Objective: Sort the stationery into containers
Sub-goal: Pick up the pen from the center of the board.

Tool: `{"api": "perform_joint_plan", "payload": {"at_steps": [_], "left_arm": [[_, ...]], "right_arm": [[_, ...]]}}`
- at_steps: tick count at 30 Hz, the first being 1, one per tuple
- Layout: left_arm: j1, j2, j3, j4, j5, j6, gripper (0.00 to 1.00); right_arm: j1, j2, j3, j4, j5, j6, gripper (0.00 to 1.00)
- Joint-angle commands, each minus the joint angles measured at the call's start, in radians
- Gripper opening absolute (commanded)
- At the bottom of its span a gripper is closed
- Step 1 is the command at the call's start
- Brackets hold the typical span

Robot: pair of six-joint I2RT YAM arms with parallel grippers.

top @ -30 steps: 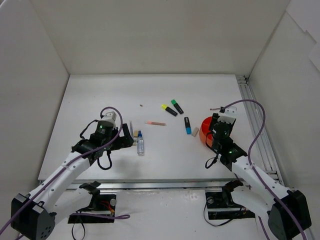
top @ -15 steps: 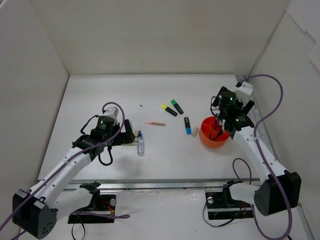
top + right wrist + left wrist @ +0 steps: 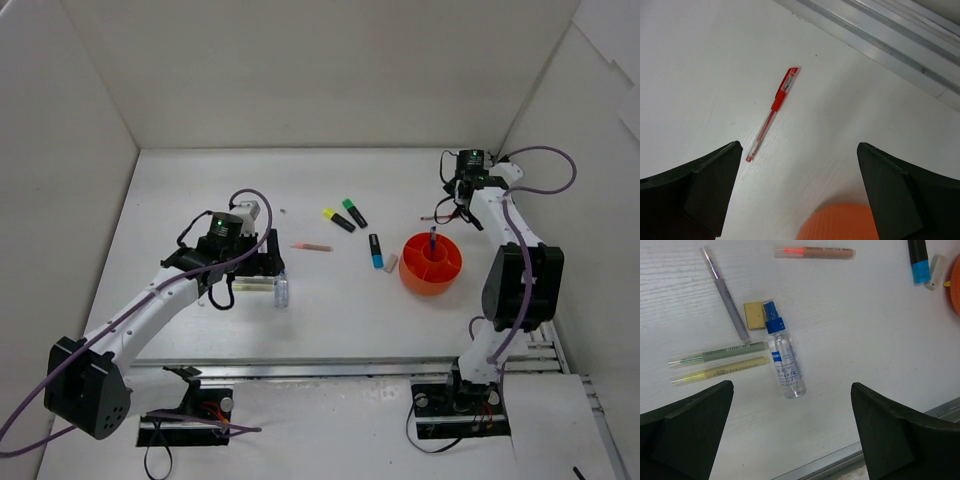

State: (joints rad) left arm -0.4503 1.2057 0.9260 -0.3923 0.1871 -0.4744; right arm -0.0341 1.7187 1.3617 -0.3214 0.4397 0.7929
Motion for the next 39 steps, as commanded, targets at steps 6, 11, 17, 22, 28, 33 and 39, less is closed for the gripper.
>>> {"api": "perform_joint_plan", "payload": {"at_steps": [6, 11, 17, 22, 28, 33, 39], "left_arm": [[0.015, -0.035, 0.047, 0.033, 0.006, 0.072, 1.0], [0.015, -0.035, 0.063, 0.023, 0.008, 0.094, 1.0], [0.024, -0.023, 0.054, 0.029, 0.012, 0.1, 1.0], [0.024, 0.005, 0.059, 0.038, 0.018, 0.099, 1.0], [0.044, 0.017, 0.062, 0.041, 0.026, 0.105, 1.0], [0.053, 0.032, 0.063, 0.046, 0.04, 0.114, 1.0], [0.064, 0.035, 0.063, 0.038, 0.051, 0.115, 1.0]], "right_arm": [[-0.076, 0.173, 0.178, -0.102, 0.057, 0.196, 0.98], [-0.093, 0.28, 0.256, -0.128, -0.013, 0.204, 0.98], [-0.099, 0.384, 0.33, -0.159, -0.064, 0.193, 0.95], [-0.104, 0.461, 0.367, -0.169, -0.116, 0.192, 0.89], [-0.101, 0.49, 0.386, -0.176, -0.11, 0.189, 0.68], [-0.104, 0.498, 0.398, -0.177, -0.098, 0.174, 0.42], [-0.104, 0.475, 0.392, -0.177, -0.085, 0.143, 0.08]]}}
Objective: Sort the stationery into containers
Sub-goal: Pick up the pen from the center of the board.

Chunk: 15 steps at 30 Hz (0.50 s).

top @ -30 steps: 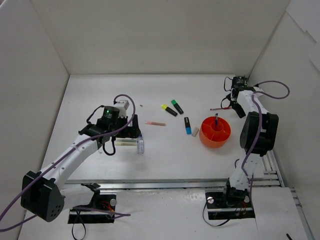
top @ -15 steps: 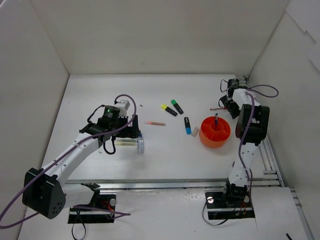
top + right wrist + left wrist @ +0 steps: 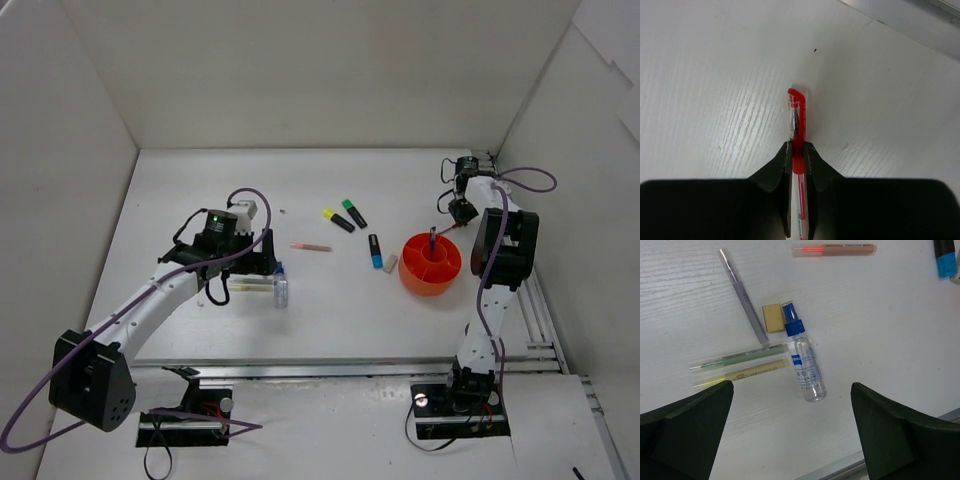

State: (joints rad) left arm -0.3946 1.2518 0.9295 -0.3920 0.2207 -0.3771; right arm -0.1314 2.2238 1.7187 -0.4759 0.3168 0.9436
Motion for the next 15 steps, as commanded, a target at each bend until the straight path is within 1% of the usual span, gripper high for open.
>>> {"api": "perform_joint_plan", "payload": {"at_steps": [1, 3, 5, 6, 7, 9, 10, 11, 12, 13, 14, 15], "left_arm": [[0.008, -0.014, 0.06, 0.035, 0.016, 0.02, 1.0], [0.008, -0.025, 0.058, 0.032, 0.016, 0.02, 1.0], [0.017, -0.035, 0.057, 0.028, 0.009, 0.021, 1.0], [0.017, -0.041, 0.055, 0.025, 0.009, 0.02, 1.0], [0.017, -0.045, 0.054, 0.025, 0.008, 0.021, 1.0], [0.017, -0.057, 0.051, 0.027, 0.008, 0.02, 1.0], [0.017, -0.061, 0.046, 0.028, 0.012, 0.017, 1.0], [0.017, -0.066, 0.045, 0.033, 0.016, 0.011, 1.0], [0.017, -0.074, 0.037, 0.038, 0.02, 0.009, 1.0], [0.017, -0.078, 0.034, 0.041, 0.028, 0.006, 1.0], [0.017, -0.087, 0.025, 0.047, 0.032, 0.003, 1.0], [0.017, -0.095, 0.02, 0.048, 0.035, -0.002, 1.0]], "right_arm": [[-0.007, -0.039, 0.022, -0.023, 0.041, -0.023, 0.02], [-0.002, -0.075, 0.018, -0.02, 0.083, -0.049, 0.0], [0.016, -0.108, 0.019, -0.014, 0.135, -0.123, 0.0], [0.025, -0.145, 0.019, -0.006, 0.207, -0.153, 0.0], [0.035, -0.17, 0.013, 0.0, 0.237, -0.222, 0.0], [0.059, -0.238, 0.001, 0.039, 0.298, -0.281, 0.0], [0.062, -0.266, -0.022, 0.054, 0.301, -0.326, 0.0], [0.064, -0.292, -0.037, 0.069, 0.301, -0.339, 0.0], [0.067, -0.347, -0.051, 0.109, 0.286, -0.377, 0.0], [0.069, -0.377, -0.097, 0.131, 0.283, -0.393, 0.0], [0.078, -0.407, -0.125, 0.188, 0.283, -0.414, 0.0], [0.085, -0.473, -0.155, 0.23, 0.281, -0.446, 0.0]]}}
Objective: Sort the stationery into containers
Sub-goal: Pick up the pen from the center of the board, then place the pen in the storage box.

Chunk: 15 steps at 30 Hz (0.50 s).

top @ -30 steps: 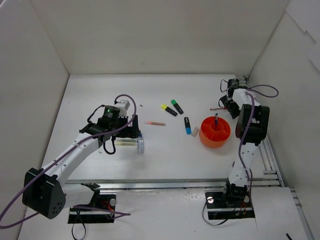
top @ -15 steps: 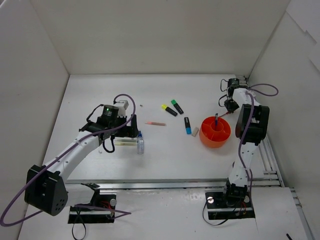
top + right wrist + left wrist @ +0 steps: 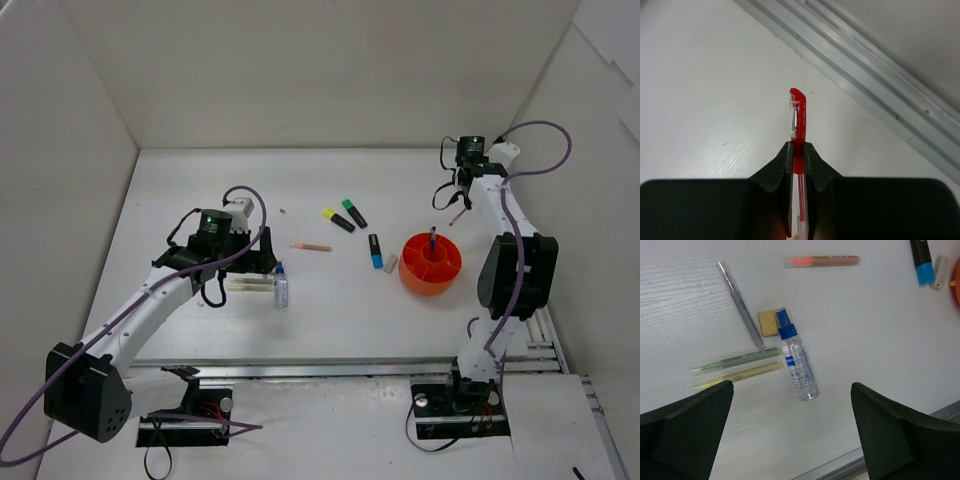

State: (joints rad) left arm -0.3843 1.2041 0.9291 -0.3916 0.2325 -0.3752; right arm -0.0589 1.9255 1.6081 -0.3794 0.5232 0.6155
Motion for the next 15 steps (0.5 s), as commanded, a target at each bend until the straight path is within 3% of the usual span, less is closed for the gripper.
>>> {"api": "perform_joint_plan", "payload": {"at_steps": [1, 4, 5, 8, 11, 15], "left_arm": [[0.007, -0.052, 0.016, 0.049, 0.03, -0.005, 1.0], [0.007, -0.083, 0.002, 0.054, 0.031, -0.011, 1.0], [0.007, -0.089, -0.006, 0.057, 0.033, -0.014, 1.0], [0.007, -0.106, -0.027, 0.063, 0.036, -0.022, 1.0], [-0.002, -0.123, -0.05, 0.074, 0.037, -0.031, 1.0], [-0.011, -0.138, -0.061, 0.074, 0.037, -0.044, 1.0]], "right_arm": [[0.022, -0.209, -0.122, 0.175, 0.074, -0.182, 0.0], [0.048, -0.367, -0.349, 0.442, 0.046, -0.353, 0.0], [0.117, -0.443, -0.412, 0.594, 0.016, -0.4, 0.0], [0.177, -0.552, -0.601, 0.797, -0.052, -0.529, 0.0], [0.249, -0.611, -0.735, 0.962, -0.071, -0.667, 0.0], [0.312, -0.666, -0.856, 1.106, -0.068, -0.715, 0.0]]}}
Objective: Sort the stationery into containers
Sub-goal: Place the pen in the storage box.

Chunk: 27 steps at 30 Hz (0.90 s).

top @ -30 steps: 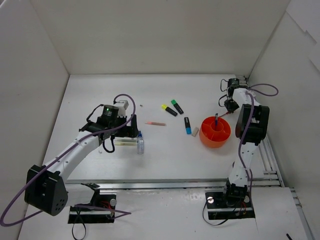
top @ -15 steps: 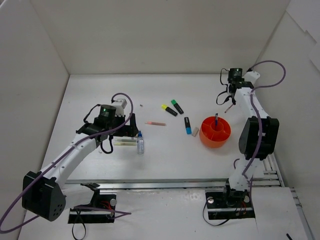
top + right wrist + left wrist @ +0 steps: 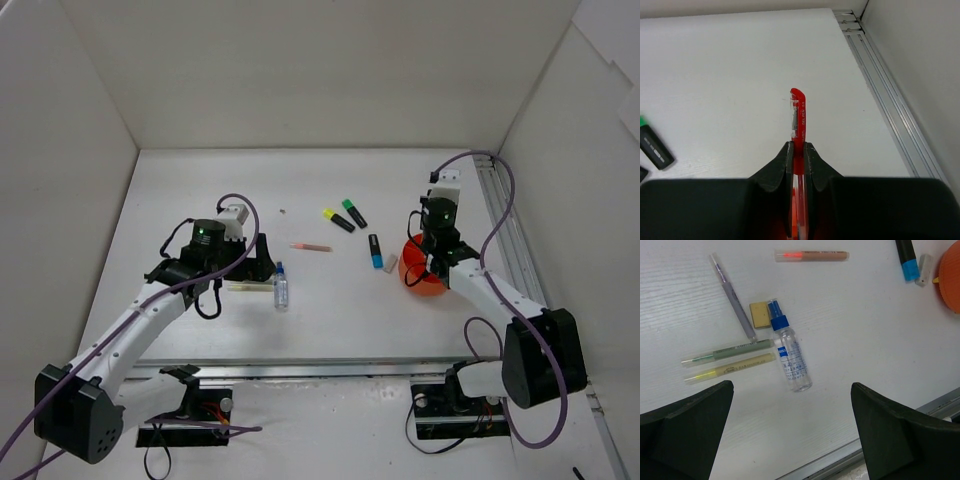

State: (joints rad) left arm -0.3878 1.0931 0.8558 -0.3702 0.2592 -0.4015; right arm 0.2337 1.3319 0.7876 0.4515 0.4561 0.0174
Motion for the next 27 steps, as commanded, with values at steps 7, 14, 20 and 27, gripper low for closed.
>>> {"api": "perform_joint_plan", "payload": {"at_steps": [7, 14, 20, 27], "left_arm": [[-0.017, -0.039, 0.006, 0.053, 0.009, -0.019, 1.0], [-0.017, -0.036, 0.009, 0.053, 0.008, -0.023, 1.0], [-0.017, -0.025, 0.017, 0.048, 0.012, -0.026, 1.0], [-0.026, -0.013, 0.026, 0.043, 0.017, -0.042, 1.0]], "right_arm": [[0.094, -0.115, -0.076, 0.34, 0.079, -0.16, 0.0], [0.124, -0.165, -0.165, 0.343, 0.128, -0.123, 0.0], [0.131, -0.168, -0.22, 0.349, 0.154, -0.086, 0.0], [0.134, -0.21, -0.264, 0.346, 0.165, -0.037, 0.33]]}}
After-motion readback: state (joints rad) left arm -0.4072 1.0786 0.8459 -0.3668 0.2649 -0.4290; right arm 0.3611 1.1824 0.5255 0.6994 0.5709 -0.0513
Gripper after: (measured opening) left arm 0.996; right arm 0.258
